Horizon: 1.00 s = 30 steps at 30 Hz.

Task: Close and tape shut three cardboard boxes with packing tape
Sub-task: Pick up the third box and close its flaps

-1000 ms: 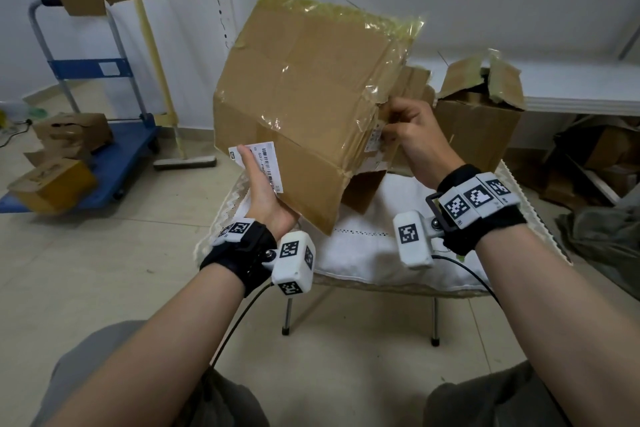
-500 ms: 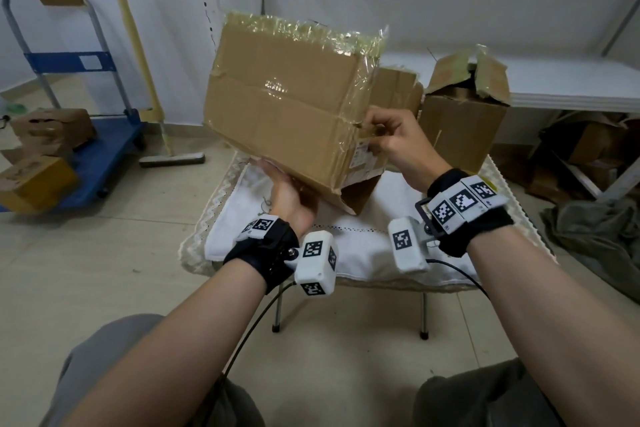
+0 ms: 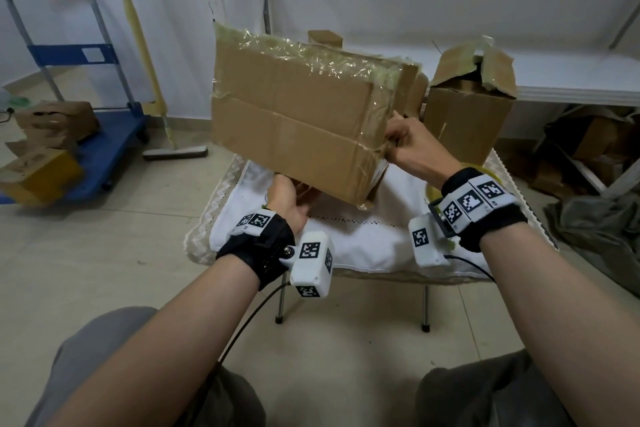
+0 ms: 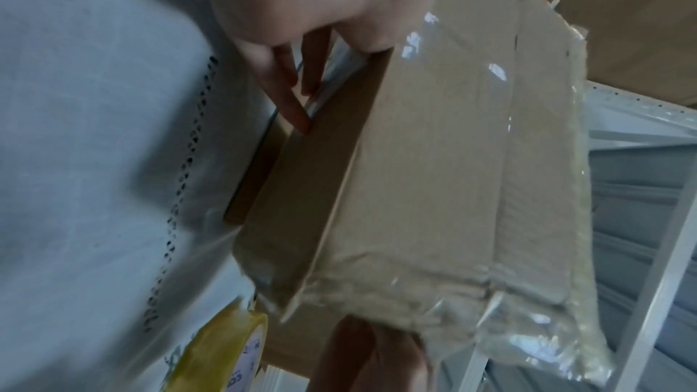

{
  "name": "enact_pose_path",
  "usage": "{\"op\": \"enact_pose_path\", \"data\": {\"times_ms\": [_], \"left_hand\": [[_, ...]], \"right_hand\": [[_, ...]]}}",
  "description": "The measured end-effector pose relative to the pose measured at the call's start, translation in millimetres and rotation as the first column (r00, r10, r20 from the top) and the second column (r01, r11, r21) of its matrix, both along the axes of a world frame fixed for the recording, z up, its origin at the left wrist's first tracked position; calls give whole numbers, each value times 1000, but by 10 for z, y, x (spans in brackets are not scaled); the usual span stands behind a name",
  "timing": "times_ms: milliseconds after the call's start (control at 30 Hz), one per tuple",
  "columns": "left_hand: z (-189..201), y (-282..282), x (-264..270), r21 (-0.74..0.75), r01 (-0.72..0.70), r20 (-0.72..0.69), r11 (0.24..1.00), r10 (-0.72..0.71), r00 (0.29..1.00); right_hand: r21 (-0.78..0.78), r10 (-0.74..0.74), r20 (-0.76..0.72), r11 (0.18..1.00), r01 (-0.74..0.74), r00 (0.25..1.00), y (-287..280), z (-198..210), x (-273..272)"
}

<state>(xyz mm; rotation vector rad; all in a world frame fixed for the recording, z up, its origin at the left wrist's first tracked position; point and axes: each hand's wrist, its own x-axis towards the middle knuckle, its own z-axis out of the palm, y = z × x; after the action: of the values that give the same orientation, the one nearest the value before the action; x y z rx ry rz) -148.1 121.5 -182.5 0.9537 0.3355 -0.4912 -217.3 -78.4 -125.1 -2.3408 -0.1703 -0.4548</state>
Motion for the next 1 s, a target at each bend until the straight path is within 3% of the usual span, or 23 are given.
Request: {"op": "enact_pose_path", "data": {"times_ms": [133,200,433,567,633,700,767,800,933,1000], "left_hand": [[-8,60,31,-224,-18,-130,974,-11,991],[-15,91,44,-260,-25,-160,965,-18,987],[1,225,14,-128,-71,-169,989,49,984],[26,348,161,63,-218,-37,974,221,975],[49,421,250,259,-329,40,908,330,943],[83,486,300,396,-462,217,794,408,887],[120,529,317,381,-561,429,735,397,811],[157,537,302,354,-571,499,741,367,785],[283,576,286,243,-510,590,825,292,753],[290,625,344,252,-514,609,820,279,743]], "right_hand": [[-13,-53,9,998,54,999,7,89,-93],[2,-97,2,995,97,995,-40,65,-114],[-167,-194,-76,970,179,978,-188,-176,-70],[-237,-206,-113,956,175,972,-209,-259,-45],[-266,-208,-138,949,166,968,-225,-318,-35],[-284,-210,-163,946,158,964,-242,-373,-35],[-306,-220,-189,939,156,957,-250,-409,-32],[-316,-231,-197,935,161,953,-253,-417,-32],[-353,-277,-230,917,185,933,-263,-452,-14],[-349,-270,-235,920,178,934,-267,-442,-30]]}}
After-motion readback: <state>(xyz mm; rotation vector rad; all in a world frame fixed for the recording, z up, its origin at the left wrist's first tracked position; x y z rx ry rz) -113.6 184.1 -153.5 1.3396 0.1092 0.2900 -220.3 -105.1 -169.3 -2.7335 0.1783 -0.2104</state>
